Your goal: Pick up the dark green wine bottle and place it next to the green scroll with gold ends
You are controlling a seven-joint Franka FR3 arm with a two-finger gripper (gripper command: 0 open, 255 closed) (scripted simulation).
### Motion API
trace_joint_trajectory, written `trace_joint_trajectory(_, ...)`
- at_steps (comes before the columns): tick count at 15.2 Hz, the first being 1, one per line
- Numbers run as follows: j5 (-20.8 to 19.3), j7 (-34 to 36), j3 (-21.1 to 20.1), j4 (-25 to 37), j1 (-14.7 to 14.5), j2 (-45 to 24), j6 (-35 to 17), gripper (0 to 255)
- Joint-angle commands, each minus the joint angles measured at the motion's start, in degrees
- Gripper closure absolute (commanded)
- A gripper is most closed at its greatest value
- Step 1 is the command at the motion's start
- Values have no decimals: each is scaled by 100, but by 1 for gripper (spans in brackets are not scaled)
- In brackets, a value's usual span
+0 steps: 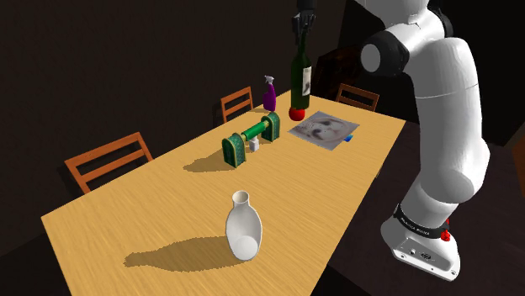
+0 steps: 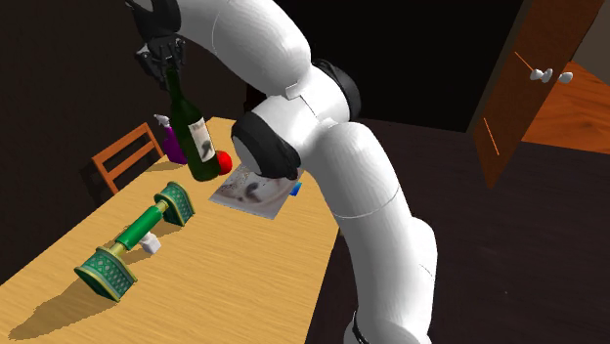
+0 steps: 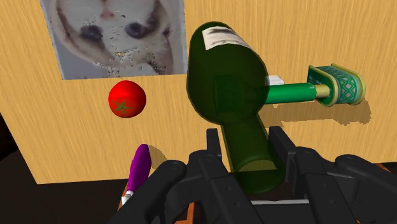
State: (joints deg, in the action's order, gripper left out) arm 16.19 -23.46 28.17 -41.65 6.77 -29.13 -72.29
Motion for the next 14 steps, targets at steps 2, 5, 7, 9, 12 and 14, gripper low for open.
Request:
trace_joint_trajectory(2,-119,-2,37,-657,-231,215,-441,255)
trace_joint_trajectory(5,-264,-16,74,-1376,-451,501,-874,255)
trace_joint_trajectory(7,-338,-18,84,-1763,-556,644,-1122,255)
trace_joint_trajectory(9,-399,-17,91,-2105,-642,762,-1350,255)
trace_joint_trajectory(12,-473,-15,95,-2557,-745,906,-1666,255)
trace_joint_trajectory(14,-511,-13,95,-2827,-800,983,-1864,255)
